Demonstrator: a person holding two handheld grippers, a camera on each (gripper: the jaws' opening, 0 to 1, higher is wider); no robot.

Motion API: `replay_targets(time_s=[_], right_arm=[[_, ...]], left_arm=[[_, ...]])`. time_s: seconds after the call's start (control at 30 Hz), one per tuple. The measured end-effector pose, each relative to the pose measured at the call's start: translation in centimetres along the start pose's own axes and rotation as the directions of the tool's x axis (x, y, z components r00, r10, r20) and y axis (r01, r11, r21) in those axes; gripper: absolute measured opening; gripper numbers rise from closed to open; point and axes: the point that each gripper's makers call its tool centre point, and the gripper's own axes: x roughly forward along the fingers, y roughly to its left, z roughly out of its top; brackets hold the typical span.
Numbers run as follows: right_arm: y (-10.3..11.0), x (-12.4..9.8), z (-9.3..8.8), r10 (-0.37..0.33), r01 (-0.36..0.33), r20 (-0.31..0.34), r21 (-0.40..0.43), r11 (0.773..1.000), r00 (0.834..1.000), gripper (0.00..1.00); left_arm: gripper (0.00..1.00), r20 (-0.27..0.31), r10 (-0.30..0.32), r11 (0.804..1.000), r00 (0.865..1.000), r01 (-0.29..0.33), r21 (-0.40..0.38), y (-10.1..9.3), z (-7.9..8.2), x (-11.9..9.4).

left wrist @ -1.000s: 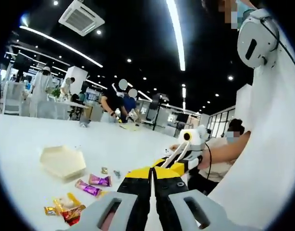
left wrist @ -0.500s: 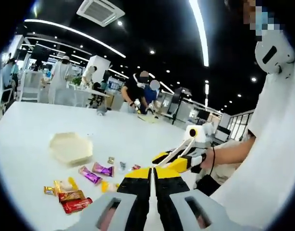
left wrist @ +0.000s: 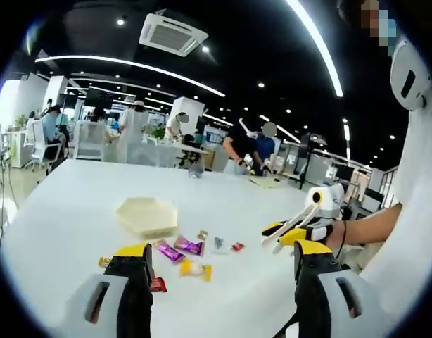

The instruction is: Place the target food into the container with the food tongs after gripping and lifting it, then release it inside without dropping or visibly crushing the food.

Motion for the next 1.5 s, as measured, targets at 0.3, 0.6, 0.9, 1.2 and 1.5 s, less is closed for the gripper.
replay_targets(time_s=[0.3,0.6,0.9,1.2,1.5], right_arm=[[-1.1,-0.5,-0.7,-0.060,0.060,-0.033,-0.015,0.998,0.998,0.27],[-2.2,1.3,-1.1,-0.182,0.182,-0.058,0.000,0.983,0.982,0.27],[-1.9,3.6,-0.8,-0.302,0.303,-0.040,0.007,0.953,0.952,0.27],[-1.6,5.1,-1.3,-0.386,0.386,-0.051,-0.008,0.922,0.921,0.27],[-1.1,5.2,1.0,-0.350,0.344,0.093,0.078,0.936,0.932,0.28]], left_arm=[[1.00,-0.052,0.029,0.998,0.998,-0.032,-0.061,0.8,-2.3,-0.3],[1.00,-0.032,-0.057,0.997,0.998,0.055,-0.062,2.6,-2.4,-1.2],[1.00,-0.085,-0.198,0.980,0.977,0.199,0.006,4.3,-3.1,-3.6],[1.00,-0.083,-0.311,0.951,0.947,0.310,-0.019,5.2,-2.8,-4.8],[1.00,-0.091,-0.294,0.956,0.952,0.290,-0.052,5.6,-2.8,-3.4]])
